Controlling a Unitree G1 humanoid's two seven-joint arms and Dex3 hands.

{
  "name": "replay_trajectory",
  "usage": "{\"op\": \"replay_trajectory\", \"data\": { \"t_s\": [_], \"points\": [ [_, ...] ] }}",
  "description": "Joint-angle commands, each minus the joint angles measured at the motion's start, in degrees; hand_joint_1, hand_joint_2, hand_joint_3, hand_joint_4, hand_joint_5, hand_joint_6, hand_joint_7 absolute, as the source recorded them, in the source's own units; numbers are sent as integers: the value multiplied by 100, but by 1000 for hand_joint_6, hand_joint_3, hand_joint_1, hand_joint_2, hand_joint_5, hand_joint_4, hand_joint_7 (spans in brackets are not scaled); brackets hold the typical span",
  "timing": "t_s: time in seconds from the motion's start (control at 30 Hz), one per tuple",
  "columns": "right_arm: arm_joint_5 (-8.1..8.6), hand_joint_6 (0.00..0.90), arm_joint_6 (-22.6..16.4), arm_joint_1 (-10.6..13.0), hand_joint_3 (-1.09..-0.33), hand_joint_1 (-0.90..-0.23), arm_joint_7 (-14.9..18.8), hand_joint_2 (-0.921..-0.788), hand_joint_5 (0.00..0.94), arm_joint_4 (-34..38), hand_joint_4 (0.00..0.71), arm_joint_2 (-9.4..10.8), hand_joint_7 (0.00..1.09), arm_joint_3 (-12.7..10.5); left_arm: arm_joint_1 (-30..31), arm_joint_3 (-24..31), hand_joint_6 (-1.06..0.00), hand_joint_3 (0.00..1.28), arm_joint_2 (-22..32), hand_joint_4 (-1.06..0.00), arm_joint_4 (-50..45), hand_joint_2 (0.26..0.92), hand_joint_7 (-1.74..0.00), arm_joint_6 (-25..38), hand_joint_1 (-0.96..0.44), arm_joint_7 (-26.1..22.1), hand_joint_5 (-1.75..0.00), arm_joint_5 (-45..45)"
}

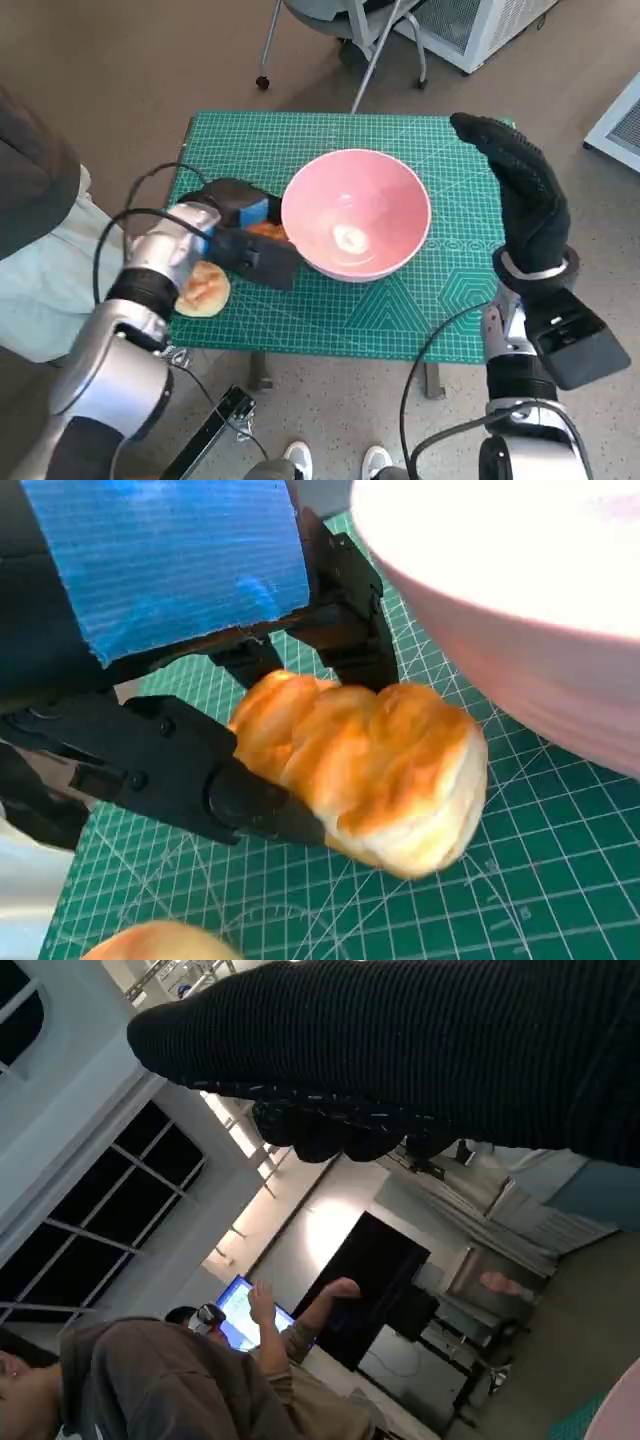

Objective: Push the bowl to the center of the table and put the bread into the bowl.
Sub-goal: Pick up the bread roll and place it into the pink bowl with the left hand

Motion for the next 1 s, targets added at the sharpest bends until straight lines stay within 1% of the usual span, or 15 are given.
{"op": "replay_trajectory", "data": {
  "t_s": [0.03, 0.17, 0.3, 0.47, 0.57, 0.67, 0.8, 0.9, 1.0],
  "points": [
    [-8, 25, 82, 164, -676, -578, -77, -921, 0, -43, 353, 43, 850, 44, -301, 315, -655, 98, 434, -593, -17, 921, -1176, 111, 0, -118, -1228, -270],
    [36, 24, 138, 186, -677, -574, -85, -921, 1, -123, 353, 50, 852, 62, -563, 572, -643, 99, 694, -601, -182, 921, -1199, 71, 0, -45, -1208, -447],
    [76, 23, 185, 165, -676, -572, -82, -921, 1, -122, 353, 43, 853, 59, -784, 781, -632, 99, 876, -611, -477, 920, -1207, -98, 0, 143, -1200, -563],
    [119, 24, 222, 147, -676, -565, -77, -921, 1, -116, 353, 55, 850, 52, -919, 992, -641, 89, 1029, -624, -876, 921, -1202, -582, 0, 490, -1182, -678],
    [136, 27, 224, 130, -675, -564, -67, -921, 1, -95, 354, 58, 849, 44, -979, 1132, -643, 80, 1037, -642, -1115, 921, -1190, -886, 1, 576, -1174, -821],
    [115, 30, 205, 95, -675, -561, -82, -921, 2, -41, 355, 66, 849, 38, -933, 1257, -648, 66, 1000, -671, -1594, 920, -1172, -1210, 1, 585, -1158, -987],
    [67, 30, 177, 77, -678, -549, -116, -921, 2, -4, 356, 75, 850, 45, -830, 1273, -669, 46, 867, -695, -2179, 920, -1118, -1485, 1, 520, -1163, -1068],
    [39, 30, 162, 60, -681, -547, -135, -921, 2, 40, 356, 72, 850, 44, -792, 1206, -682, 38, 744, -702, -2454, 920, -1094, -1615, 2, 394, -1168, -1067],
    [21, 29, 150, 46, -683, -546, -151, -921, 1, 74, 355, 65, 850, 43, -774, 1126, -702, 27, 570, -708, -2530, 920, -1068, -1760, 2, 250, -1165, -1050]
  ]
}}
